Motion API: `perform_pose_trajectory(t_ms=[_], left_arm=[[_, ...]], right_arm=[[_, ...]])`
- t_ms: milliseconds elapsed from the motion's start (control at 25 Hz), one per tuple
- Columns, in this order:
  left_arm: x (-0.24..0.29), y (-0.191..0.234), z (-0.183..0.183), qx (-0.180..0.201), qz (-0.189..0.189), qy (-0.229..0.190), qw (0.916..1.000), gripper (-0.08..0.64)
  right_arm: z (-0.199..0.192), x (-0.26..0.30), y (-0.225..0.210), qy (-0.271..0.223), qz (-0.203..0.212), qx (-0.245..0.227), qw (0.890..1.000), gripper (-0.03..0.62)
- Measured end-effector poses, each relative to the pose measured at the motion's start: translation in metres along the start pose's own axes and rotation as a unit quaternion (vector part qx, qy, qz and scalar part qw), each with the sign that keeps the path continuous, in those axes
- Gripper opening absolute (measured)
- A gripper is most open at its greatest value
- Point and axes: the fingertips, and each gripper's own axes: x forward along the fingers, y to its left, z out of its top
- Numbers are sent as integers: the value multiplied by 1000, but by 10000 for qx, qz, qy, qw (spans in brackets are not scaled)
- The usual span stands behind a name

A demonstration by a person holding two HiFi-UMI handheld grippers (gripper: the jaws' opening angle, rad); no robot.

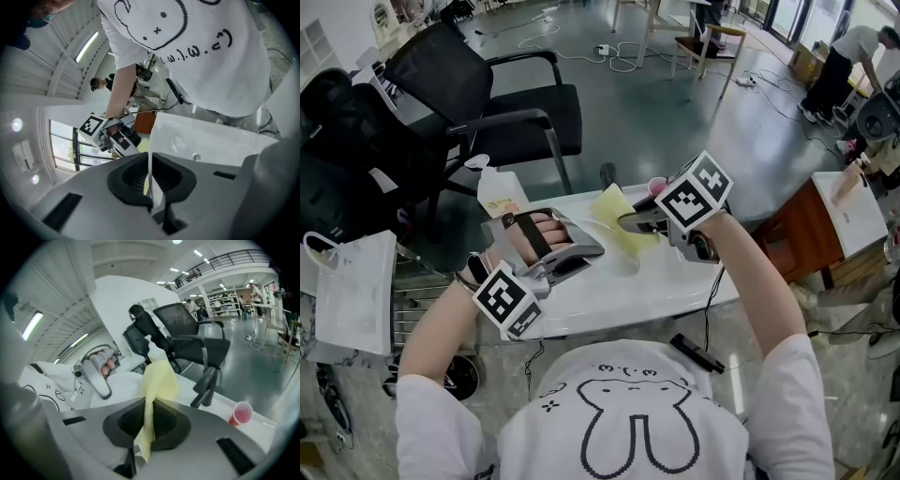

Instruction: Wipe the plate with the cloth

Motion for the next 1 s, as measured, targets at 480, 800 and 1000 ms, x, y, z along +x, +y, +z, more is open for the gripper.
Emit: perform_pose_trajectory(t_ms=[480, 800, 1000], left_arm=[[0, -3, 7, 170, -66, -83, 9998, 25], [3, -10, 9, 408, -188, 9, 9990, 25], [1, -8, 12, 421, -134, -21, 9990, 25]], right_arm=[[42, 29, 73, 288, 1055, -877, 9901, 37], [40, 42, 59, 523, 831, -796, 9920, 37], [38, 46, 39, 494, 689, -364, 9957, 37]])
